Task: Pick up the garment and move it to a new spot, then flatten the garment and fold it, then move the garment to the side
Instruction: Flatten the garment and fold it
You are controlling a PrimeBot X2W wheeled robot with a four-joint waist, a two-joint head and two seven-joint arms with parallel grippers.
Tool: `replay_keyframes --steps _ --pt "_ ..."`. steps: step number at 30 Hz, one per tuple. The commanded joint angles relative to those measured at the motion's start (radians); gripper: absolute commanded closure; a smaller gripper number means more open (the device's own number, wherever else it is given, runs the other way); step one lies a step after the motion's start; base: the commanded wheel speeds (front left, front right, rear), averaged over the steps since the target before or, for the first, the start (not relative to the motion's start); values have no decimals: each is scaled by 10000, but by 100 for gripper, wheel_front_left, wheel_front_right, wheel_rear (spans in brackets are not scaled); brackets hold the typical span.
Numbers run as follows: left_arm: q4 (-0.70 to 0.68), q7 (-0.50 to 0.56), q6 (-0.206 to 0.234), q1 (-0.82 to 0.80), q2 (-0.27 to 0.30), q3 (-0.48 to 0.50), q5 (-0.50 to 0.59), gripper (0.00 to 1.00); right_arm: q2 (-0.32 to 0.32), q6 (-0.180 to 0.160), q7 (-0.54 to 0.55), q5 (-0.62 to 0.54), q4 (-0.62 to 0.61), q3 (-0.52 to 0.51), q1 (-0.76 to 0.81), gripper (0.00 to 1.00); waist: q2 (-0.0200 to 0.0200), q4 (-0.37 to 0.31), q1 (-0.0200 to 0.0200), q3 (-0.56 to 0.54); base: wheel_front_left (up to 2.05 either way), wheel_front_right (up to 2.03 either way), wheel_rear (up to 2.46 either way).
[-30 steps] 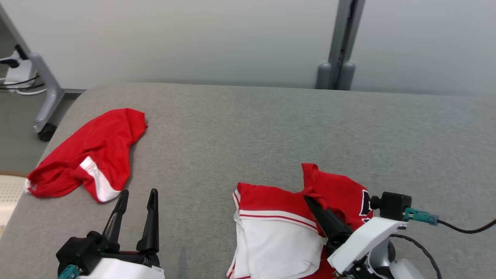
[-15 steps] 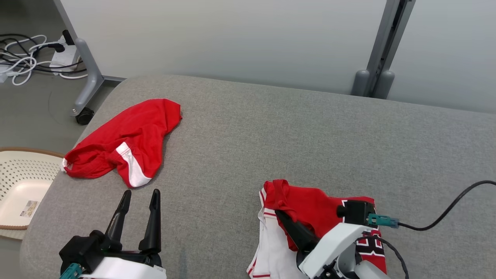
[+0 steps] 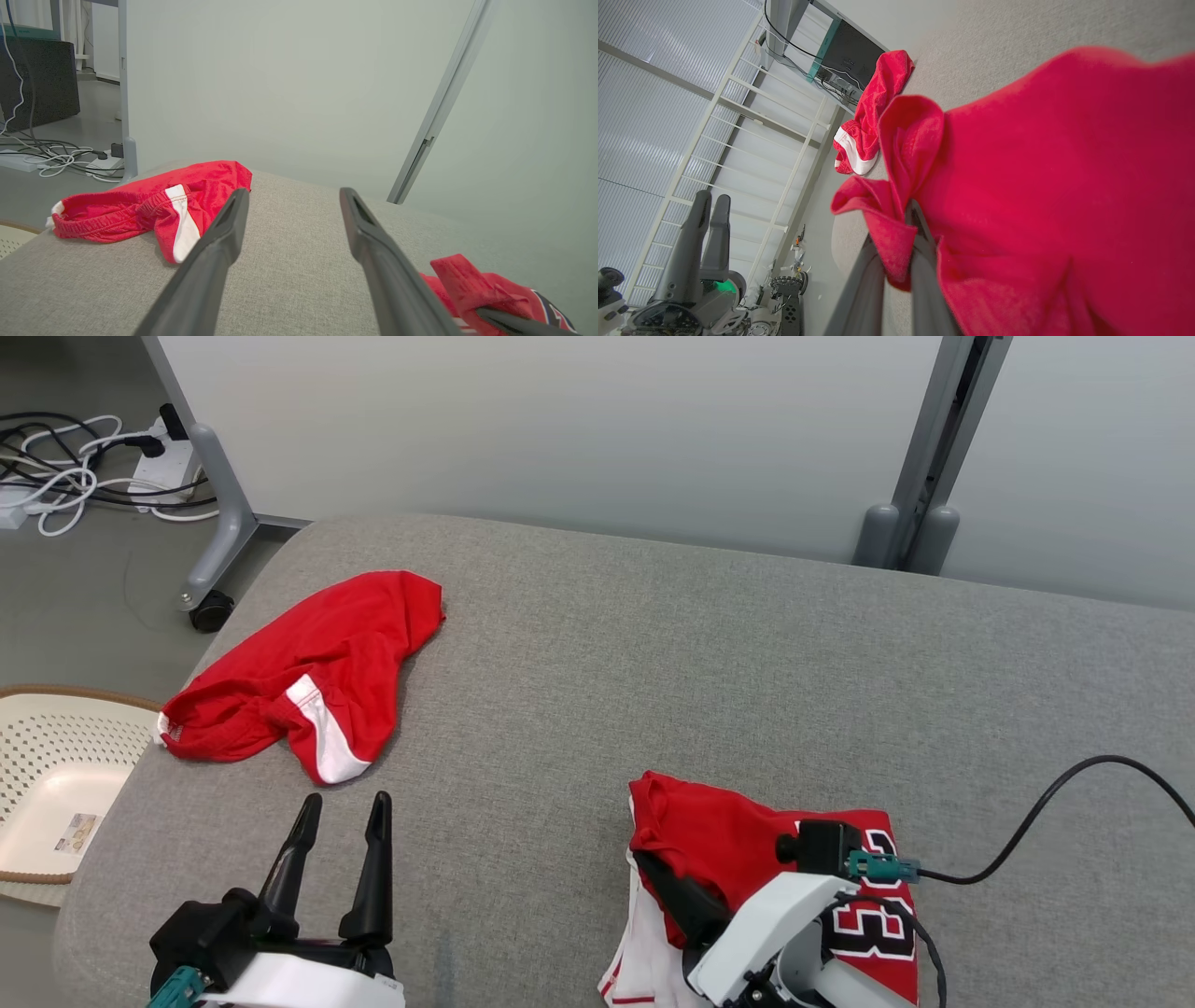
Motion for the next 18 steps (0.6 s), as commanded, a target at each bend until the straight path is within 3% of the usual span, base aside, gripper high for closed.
replay_keyframes --steps 1,3,5,6,14,18 --pt "34 -15 -42 -165 32 -10 49 0 -39 4 -120 176 105 180 -133 100 -1 -6 0 -6 0 0 0" --pt "66 -15 -30 -169 33 -32 52 0 -48 4 -168 372 309 432 -219 100 -1 -9 0 -24 0 0 0" --pt "88 -15 -30 -159 34 -25 48 0 -38 4 -297 539 435 655 -354 53 -1 -34 0 -48 0 0 0" --pt "96 -15 -30 -143 43 -14 44 0 -39 4 -348 619 495 747 -391 2 -1 -59 0 -63 0 0 0" --pt "92 -15 -30 62 72 26 60 0 -80 4 -803 836 62 825 -755 0 -1 -352 0 -244 0 0 0" --pt "20 -15 -31 147 68 105 85 0 -695 4 -1112 680 -755 352 -924 0 -1 -602 0 -301 0 0 0"
